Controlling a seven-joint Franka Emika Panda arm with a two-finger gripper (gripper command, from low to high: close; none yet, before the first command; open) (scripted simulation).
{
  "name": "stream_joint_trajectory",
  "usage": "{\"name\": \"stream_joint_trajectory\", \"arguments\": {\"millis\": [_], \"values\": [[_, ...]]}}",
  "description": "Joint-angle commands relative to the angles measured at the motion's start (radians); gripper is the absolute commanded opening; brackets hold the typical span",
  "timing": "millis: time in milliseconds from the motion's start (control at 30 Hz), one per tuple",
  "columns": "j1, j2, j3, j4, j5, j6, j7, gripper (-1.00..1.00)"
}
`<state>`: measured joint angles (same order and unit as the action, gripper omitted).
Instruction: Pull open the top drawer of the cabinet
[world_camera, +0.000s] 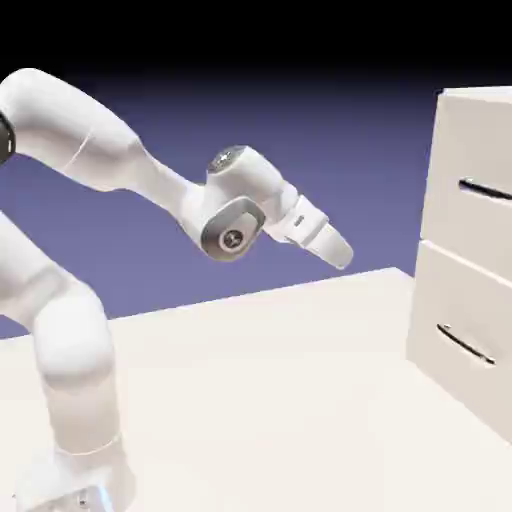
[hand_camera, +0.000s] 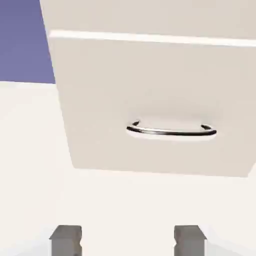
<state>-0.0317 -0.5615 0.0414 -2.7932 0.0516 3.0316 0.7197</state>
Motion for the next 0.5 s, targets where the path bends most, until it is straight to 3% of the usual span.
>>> {"name": "stream_joint_trajectory", "arguments": {"millis": [0, 467], "values": [[-0.036, 0.007, 0.034, 0.014, 0.043, -0.004, -0.018, 0.0], [-0.544, 0.105, 0.515, 0.21, 0.642, -0.067, -0.265, 0.0]]}}
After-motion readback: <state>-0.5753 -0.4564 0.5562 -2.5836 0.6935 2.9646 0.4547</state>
